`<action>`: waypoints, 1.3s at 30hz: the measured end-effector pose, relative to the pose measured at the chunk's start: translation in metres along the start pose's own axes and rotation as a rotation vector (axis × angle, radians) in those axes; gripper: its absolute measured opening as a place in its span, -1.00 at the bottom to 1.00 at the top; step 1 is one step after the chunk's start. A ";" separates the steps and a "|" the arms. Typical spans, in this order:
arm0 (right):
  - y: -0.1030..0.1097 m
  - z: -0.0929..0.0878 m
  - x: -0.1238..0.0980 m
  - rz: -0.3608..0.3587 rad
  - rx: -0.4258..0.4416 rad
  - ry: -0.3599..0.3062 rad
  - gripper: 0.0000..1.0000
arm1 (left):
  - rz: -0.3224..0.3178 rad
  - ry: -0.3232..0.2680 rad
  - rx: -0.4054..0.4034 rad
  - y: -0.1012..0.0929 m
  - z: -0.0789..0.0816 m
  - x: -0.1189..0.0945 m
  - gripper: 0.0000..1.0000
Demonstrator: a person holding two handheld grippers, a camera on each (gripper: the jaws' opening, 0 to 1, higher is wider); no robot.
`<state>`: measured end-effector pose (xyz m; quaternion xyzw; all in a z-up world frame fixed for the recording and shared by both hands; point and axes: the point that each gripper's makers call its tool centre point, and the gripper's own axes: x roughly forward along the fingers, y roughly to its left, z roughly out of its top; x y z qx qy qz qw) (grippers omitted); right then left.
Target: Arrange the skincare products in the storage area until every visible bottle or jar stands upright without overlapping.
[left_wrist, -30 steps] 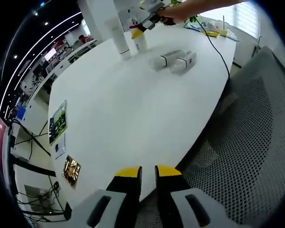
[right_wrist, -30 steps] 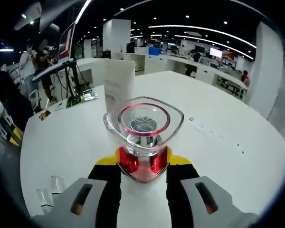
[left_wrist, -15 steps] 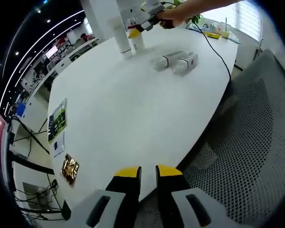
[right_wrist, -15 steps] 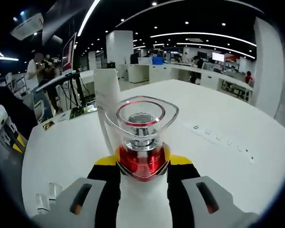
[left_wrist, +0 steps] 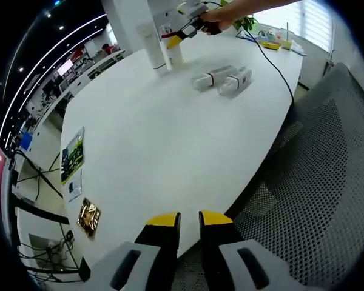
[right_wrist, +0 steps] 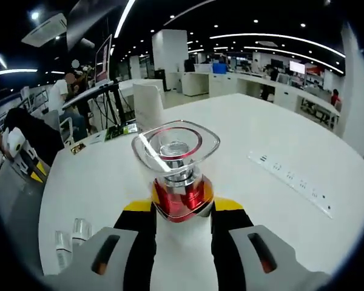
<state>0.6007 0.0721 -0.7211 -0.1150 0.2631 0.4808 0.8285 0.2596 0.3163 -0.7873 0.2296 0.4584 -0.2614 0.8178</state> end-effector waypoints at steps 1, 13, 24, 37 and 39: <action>0.000 0.000 0.001 0.000 -0.001 0.001 -0.38 | 0.000 -0.001 0.000 0.000 0.000 0.000 -0.74; 0.001 0.005 0.010 0.007 0.000 -0.001 -0.38 | -0.001 -0.005 0.003 0.000 0.001 0.000 -0.74; 0.005 0.007 0.012 -0.003 0.002 0.000 -0.37 | -0.003 -0.013 0.010 -0.001 0.003 -0.001 -0.74; 0.014 0.009 -0.037 -0.223 0.142 -0.152 -0.07 | -0.021 -0.025 0.030 -0.005 0.005 -0.002 -0.74; 0.021 0.010 -0.050 -0.254 0.175 -0.194 -0.05 | -0.026 -0.025 0.035 -0.006 0.006 -0.002 -0.74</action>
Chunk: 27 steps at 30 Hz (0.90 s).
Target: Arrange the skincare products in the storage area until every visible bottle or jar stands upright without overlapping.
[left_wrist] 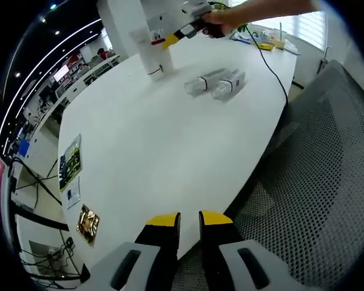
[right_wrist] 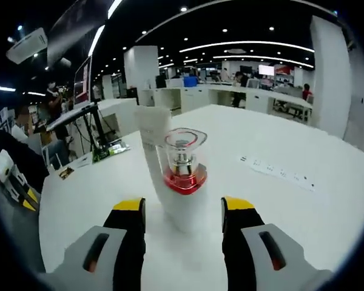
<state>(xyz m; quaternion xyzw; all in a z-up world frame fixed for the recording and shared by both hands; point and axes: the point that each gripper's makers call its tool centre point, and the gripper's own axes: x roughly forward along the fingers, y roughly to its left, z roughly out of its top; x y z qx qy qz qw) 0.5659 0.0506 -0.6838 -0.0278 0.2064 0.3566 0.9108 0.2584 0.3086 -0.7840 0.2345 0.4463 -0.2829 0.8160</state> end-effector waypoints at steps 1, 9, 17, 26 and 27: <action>0.005 0.000 -0.009 -0.002 0.018 -0.023 -0.04 | -0.002 0.000 0.006 -0.001 0.000 0.000 -0.74; 0.039 -0.017 -0.049 -0.011 0.136 -0.059 -0.01 | 0.032 -0.144 0.057 0.002 0.028 -0.012 -0.77; 0.068 -0.003 -0.082 -0.028 0.151 -0.138 -0.02 | -0.063 -0.286 -0.070 0.001 0.054 -0.031 -0.78; 0.103 -0.014 -0.103 -0.003 0.162 -0.150 -0.05 | -0.312 -0.588 -0.404 -0.007 0.112 -0.070 -0.79; 0.110 -0.015 -0.105 0.004 0.153 -0.148 -0.06 | -0.345 -0.625 -0.453 -0.008 0.118 -0.075 -0.78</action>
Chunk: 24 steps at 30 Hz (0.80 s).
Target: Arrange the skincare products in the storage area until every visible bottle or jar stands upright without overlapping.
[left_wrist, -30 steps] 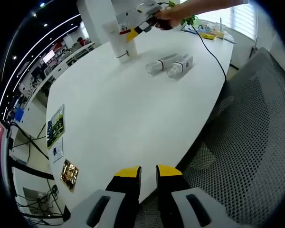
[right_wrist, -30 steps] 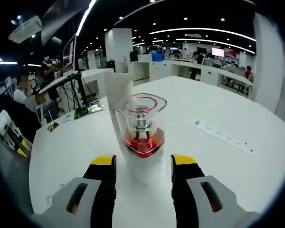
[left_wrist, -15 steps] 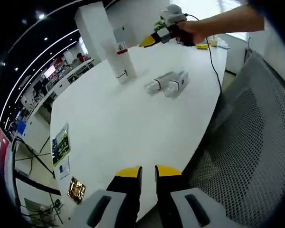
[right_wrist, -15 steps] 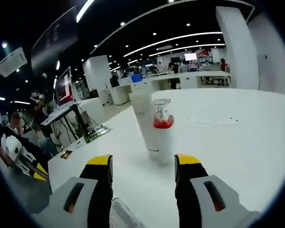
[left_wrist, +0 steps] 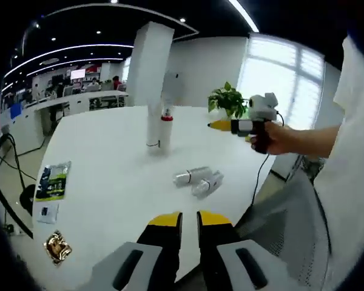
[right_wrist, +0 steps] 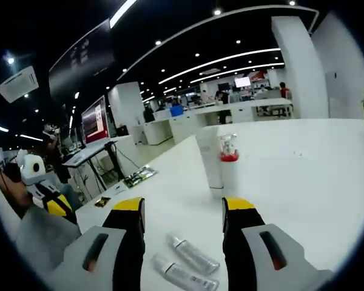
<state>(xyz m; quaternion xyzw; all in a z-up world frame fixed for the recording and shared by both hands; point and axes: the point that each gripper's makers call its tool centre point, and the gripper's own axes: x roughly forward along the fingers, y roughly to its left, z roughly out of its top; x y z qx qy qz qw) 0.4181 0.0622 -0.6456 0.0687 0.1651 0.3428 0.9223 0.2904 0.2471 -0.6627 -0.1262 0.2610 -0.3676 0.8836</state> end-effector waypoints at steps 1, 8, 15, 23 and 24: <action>0.004 -0.001 -0.002 0.004 -0.005 0.003 -0.06 | -0.064 -0.085 -0.084 -0.010 0.012 0.000 -0.76; 0.037 -0.012 -0.016 0.042 0.034 0.034 -0.05 | -0.189 -0.249 -0.391 -0.015 0.033 -0.001 -0.65; 0.052 -0.028 -0.025 0.039 0.014 0.108 -0.04 | -0.324 -0.404 -0.642 -0.014 0.058 -0.002 -0.62; 0.068 -0.032 -0.020 0.026 0.037 0.147 -0.07 | -0.562 -0.588 -0.780 -0.035 0.105 -0.018 -0.70; 0.073 -0.033 -0.017 0.025 0.037 0.154 -0.07 | -0.582 -0.618 -0.795 -0.034 0.110 -0.021 -0.72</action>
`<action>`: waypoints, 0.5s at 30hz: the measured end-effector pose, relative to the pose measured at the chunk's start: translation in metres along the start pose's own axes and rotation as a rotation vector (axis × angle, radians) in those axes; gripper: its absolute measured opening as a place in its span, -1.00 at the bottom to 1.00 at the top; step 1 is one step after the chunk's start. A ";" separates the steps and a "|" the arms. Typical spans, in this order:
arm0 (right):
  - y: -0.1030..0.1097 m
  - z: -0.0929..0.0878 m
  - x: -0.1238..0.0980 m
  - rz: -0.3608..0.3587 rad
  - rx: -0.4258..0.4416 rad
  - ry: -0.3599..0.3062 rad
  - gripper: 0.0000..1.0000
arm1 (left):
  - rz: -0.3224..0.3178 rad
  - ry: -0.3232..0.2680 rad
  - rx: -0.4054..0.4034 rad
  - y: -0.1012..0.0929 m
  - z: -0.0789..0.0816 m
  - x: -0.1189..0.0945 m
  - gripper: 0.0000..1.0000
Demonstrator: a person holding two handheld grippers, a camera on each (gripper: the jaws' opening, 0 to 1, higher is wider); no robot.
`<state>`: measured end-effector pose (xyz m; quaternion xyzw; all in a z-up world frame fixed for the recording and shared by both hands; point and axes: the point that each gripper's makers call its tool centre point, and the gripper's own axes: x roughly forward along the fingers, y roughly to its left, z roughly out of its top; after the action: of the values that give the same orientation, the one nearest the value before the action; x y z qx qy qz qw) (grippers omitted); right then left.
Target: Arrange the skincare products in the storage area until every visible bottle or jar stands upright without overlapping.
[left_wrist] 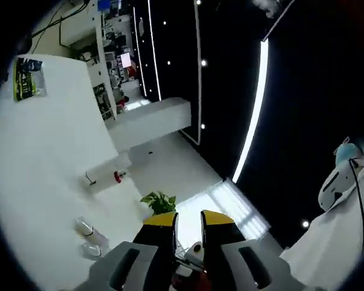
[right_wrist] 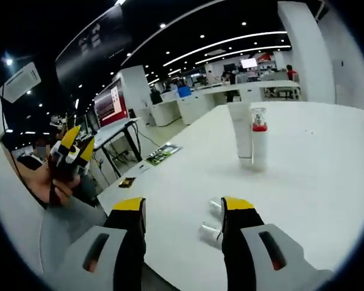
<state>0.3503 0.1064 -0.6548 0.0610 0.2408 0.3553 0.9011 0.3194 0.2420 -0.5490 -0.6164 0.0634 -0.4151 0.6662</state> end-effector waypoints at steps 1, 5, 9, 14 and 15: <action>0.002 -0.001 0.002 -0.002 -0.002 0.006 -0.07 | -0.019 -0.009 0.000 -0.003 0.002 0.000 -0.77; 0.014 -0.009 0.010 -0.012 0.002 0.037 -0.07 | -0.143 -0.019 -0.151 -0.025 0.006 -0.003 -0.81; 0.030 -0.022 0.019 -0.041 -0.024 0.083 -0.08 | -0.215 -0.042 -0.226 -0.043 0.008 -0.006 -0.62; 0.043 -0.036 0.028 -0.071 -0.058 0.103 -0.18 | -0.307 -0.063 -0.314 -0.065 0.011 -0.008 -0.32; 0.048 -0.041 0.031 -0.066 -0.069 0.124 -0.19 | -0.320 -0.059 -0.305 -0.069 0.011 -0.006 -0.21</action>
<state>0.3208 0.1598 -0.6891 -0.0002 0.2858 0.3366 0.8972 0.2893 0.2617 -0.4892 -0.7241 0.0072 -0.4829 0.4924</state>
